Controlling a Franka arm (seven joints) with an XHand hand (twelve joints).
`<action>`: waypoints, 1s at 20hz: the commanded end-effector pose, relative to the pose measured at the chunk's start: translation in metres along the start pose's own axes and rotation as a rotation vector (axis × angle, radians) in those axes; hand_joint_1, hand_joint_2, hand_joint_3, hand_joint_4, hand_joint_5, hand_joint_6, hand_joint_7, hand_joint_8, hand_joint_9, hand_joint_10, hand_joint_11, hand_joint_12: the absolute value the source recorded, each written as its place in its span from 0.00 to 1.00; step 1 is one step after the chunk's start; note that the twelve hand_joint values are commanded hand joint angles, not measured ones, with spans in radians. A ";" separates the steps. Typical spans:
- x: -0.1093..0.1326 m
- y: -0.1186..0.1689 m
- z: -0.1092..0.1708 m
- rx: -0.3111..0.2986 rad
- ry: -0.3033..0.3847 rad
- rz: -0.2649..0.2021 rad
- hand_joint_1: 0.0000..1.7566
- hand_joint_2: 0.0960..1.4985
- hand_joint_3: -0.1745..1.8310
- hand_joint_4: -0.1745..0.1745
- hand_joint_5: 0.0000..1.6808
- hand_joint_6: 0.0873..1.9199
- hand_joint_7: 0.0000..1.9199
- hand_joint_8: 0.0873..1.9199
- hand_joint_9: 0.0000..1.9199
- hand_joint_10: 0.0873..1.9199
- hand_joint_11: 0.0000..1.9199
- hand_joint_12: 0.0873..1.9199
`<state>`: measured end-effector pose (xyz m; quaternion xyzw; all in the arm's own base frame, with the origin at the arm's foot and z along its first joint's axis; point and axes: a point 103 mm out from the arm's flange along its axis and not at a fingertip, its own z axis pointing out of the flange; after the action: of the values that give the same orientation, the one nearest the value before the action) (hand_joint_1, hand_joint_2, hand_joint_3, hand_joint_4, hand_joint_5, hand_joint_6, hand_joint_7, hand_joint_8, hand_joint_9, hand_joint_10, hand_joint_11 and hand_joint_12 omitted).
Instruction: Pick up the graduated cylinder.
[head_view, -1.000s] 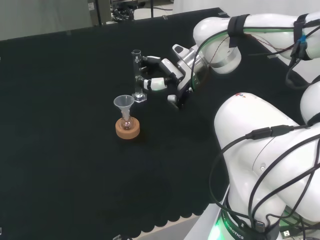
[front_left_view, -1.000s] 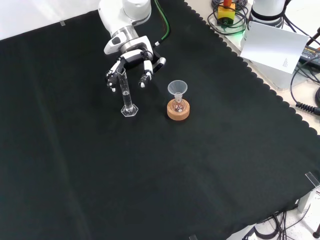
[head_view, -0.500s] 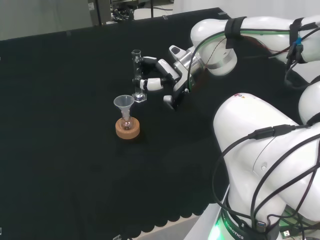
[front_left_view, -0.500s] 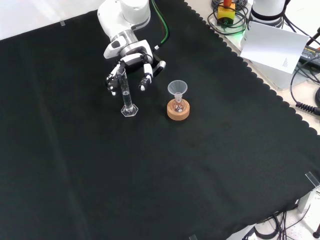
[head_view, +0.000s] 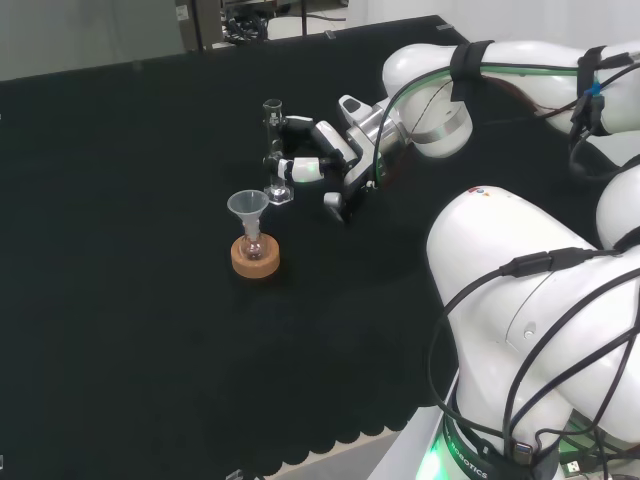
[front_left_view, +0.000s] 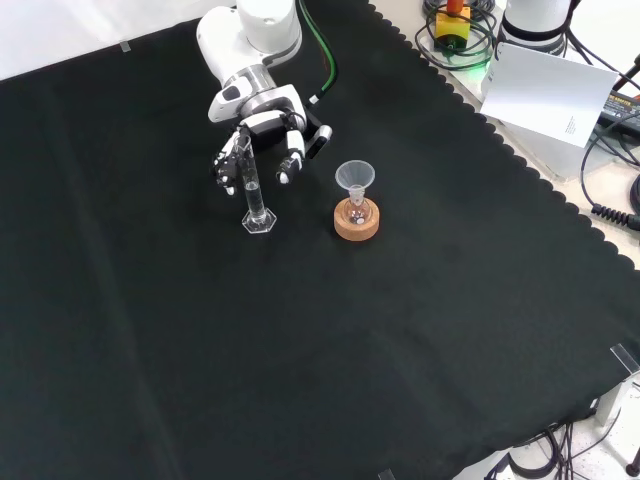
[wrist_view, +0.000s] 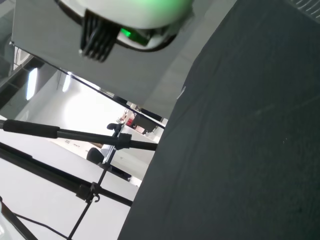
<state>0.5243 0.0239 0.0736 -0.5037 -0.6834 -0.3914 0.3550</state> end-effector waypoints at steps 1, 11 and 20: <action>-0.001 0.002 -0.001 -0.007 0.020 0.006 0.59 0.36 0.40 0.45 0.41 0.07 0.30 0.27 0.39 0.22 0.23 0.65; -0.001 0.006 -0.001 -0.004 0.031 0.012 0.59 0.37 0.38 0.46 0.37 0.18 0.31 0.26 0.41 0.20 0.24 0.65; -0.003 0.010 0.000 0.003 0.033 0.017 0.59 0.37 0.38 0.47 0.37 0.20 0.31 0.26 0.41 0.20 0.25 0.65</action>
<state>0.5338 0.0241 0.0735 -0.5028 -0.6742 -0.3958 0.3687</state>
